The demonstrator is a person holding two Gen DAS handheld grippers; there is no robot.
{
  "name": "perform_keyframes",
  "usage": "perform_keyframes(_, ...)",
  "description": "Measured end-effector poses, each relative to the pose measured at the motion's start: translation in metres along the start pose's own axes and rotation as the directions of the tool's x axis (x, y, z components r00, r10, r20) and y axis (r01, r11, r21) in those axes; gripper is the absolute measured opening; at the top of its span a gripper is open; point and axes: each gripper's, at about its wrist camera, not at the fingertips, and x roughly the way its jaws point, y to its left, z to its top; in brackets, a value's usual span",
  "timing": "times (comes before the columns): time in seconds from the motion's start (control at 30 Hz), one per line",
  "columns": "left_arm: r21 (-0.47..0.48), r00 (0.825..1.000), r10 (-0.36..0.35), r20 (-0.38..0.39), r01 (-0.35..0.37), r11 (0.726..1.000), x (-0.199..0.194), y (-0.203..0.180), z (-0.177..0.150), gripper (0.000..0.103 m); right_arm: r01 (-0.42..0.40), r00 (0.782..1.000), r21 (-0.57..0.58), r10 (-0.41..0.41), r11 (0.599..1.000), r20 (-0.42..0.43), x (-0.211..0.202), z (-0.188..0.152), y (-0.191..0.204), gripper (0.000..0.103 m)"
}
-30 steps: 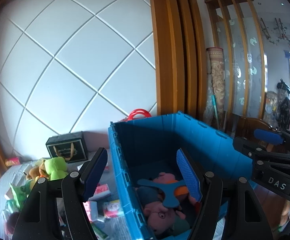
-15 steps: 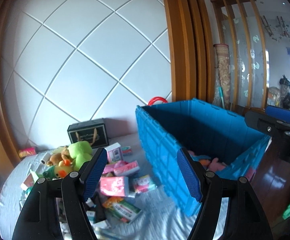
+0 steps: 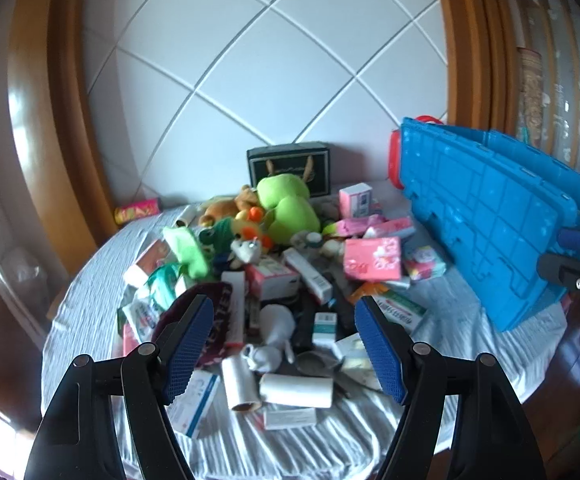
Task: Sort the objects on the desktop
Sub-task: 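Move both tools back over the cluttered table, then grasp the clear tape roll with the right tool while the left tool grasps the white paper roll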
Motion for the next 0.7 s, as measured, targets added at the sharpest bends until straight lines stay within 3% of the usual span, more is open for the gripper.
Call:
perform_keyframes(0.17, -0.019, 0.999, 0.025, -0.044, -0.026, 0.999, 0.025, 0.022, -0.015, 0.073, -0.079, 0.991, -0.086, 0.069, 0.993, -0.116, 0.059, -0.025, 0.013, 0.072)
perform_keyframes(0.37, -0.025, 0.991, -0.002, -0.132, -0.001, 1.000, 0.068, 0.013, -0.038, 0.073, -0.177, 0.957, -0.178, 0.127, 0.968, -0.261, 0.130, -0.056, 0.026, 0.072)
perform_keyframes(0.47, -0.047, 0.977, -0.006, -0.211, -0.004, 0.999, 0.098, 0.005, -0.053, 0.073, -0.227, 0.932, -0.217, 0.147, 0.949, -0.331, 0.165, -0.070, 0.033, 0.072)
perform_keyframes(0.7, -0.112, 0.938, -0.003, -0.348, -0.038, 0.993, 0.148, -0.012, -0.084, 0.073, -0.285, 0.898, -0.278, 0.154, 0.917, -0.411, 0.225, -0.085, 0.028, 0.072)
